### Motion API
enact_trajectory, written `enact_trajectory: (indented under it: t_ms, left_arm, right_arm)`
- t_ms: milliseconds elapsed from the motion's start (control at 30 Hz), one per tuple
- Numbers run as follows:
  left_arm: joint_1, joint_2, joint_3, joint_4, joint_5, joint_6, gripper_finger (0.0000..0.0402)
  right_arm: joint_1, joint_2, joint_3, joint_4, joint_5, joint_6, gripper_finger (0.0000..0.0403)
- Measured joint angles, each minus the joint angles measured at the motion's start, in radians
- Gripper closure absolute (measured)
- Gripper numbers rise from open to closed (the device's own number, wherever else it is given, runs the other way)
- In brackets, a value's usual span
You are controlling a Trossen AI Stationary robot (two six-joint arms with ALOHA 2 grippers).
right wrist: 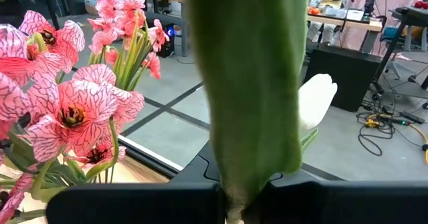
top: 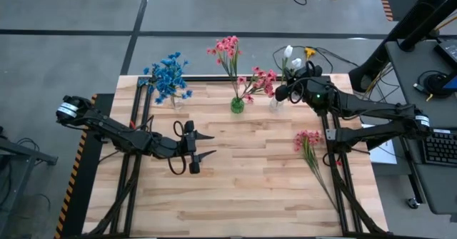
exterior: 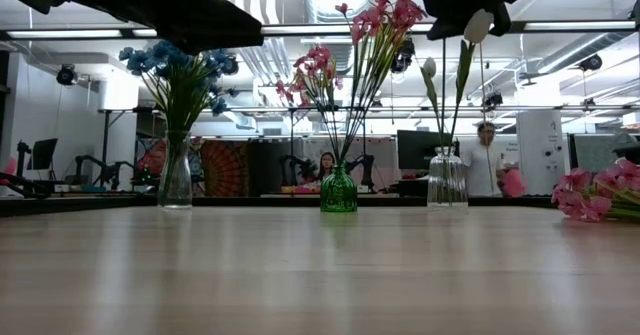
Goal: Sort flowers into vase by color
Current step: Put the white flower into the right transparent vase
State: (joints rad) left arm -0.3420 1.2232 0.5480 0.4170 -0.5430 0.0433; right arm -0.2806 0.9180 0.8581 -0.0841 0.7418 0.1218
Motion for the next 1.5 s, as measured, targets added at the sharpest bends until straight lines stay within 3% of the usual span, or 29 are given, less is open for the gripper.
enact_trajectory:
  t_ms: [500, 1133, 1500]
  left_arm:
    - [0.0, 0.0, 0.0, 0.0, 0.0, 0.0, 0.0189]
    - [0.0, 0.0, 0.0, -0.001, 0.0, 0.0, 0.0189]
    - [0.0, 0.0, 0.0, -0.001, -0.006, 0.0, 0.0189]
  right_arm:
    - [0.0, 0.0, -0.002, -0.001, 0.018, 0.001, 0.0374]
    - [0.0, 0.0, 0.004, -0.013, 0.02, 0.008, 0.0235]
    - [0.0, 0.0, 0.068, -0.102, 0.073, 0.009, 0.0152]
